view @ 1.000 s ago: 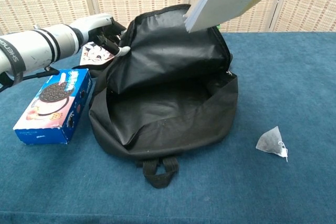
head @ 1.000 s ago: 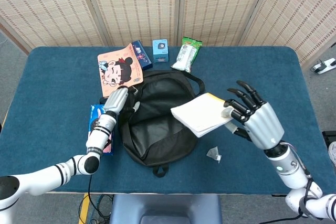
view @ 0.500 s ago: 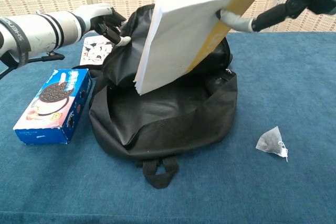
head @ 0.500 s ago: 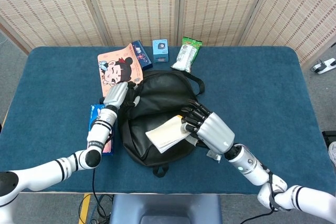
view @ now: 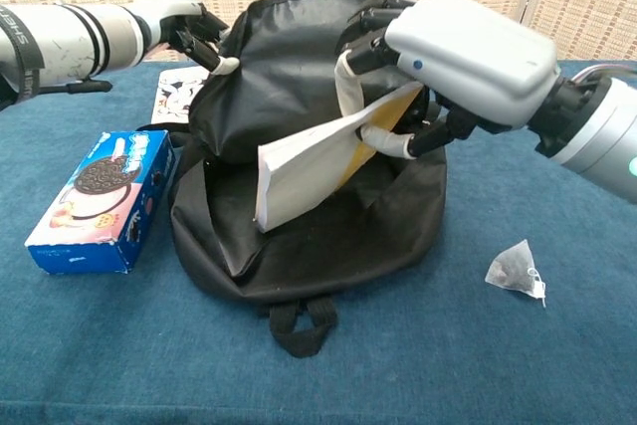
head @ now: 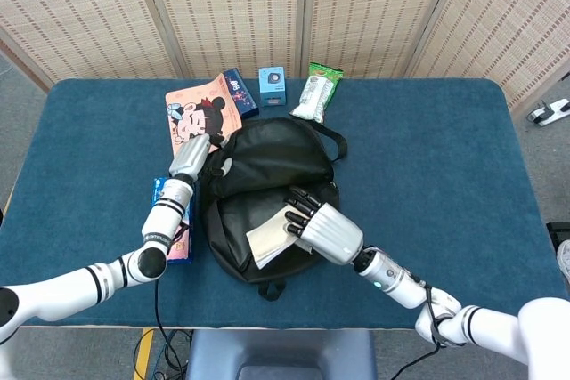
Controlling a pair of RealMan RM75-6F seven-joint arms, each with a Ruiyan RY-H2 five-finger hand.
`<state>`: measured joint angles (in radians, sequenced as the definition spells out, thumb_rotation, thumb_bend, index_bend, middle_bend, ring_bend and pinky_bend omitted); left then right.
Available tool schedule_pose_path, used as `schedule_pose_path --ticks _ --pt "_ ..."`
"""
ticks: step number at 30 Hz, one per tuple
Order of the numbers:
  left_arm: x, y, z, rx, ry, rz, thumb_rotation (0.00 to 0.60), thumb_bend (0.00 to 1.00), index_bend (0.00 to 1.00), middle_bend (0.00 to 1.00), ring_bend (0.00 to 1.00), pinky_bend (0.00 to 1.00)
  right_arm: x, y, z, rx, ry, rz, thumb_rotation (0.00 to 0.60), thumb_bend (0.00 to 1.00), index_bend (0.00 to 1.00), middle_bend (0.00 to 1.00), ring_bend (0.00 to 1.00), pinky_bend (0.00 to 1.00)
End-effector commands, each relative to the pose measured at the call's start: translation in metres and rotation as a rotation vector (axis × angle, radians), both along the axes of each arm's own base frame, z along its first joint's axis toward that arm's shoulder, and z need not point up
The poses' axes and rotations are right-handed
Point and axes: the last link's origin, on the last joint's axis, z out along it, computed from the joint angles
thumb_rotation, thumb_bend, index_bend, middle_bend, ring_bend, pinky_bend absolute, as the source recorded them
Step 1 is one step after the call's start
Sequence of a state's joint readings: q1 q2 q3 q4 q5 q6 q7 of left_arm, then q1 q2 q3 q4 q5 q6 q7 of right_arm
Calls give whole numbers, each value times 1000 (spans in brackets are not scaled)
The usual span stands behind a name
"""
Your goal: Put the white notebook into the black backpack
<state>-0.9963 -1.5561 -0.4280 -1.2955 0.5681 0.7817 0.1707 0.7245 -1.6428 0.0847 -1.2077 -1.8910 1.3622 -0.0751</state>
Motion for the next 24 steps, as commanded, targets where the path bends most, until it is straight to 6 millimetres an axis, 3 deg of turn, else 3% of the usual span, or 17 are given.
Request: schedule_pose_path --ticks 1,8,24 --pt "-1 -1 2 -1 -2 0 600 483 753 351 289 124 -5 4 -11 13 33 5 600 435 788 480 240 142" --pt "-2 -2 4 -9 0 2 600 483 753 351 289 124 -17 3 -28 19 118 -14 600 434 788 480 239 142" --pt "-4 -5 10 -28 0 7 600 483 755 351 289 124 -16 -31 -59 -43 217 -107 600 407 788 481 234 97"
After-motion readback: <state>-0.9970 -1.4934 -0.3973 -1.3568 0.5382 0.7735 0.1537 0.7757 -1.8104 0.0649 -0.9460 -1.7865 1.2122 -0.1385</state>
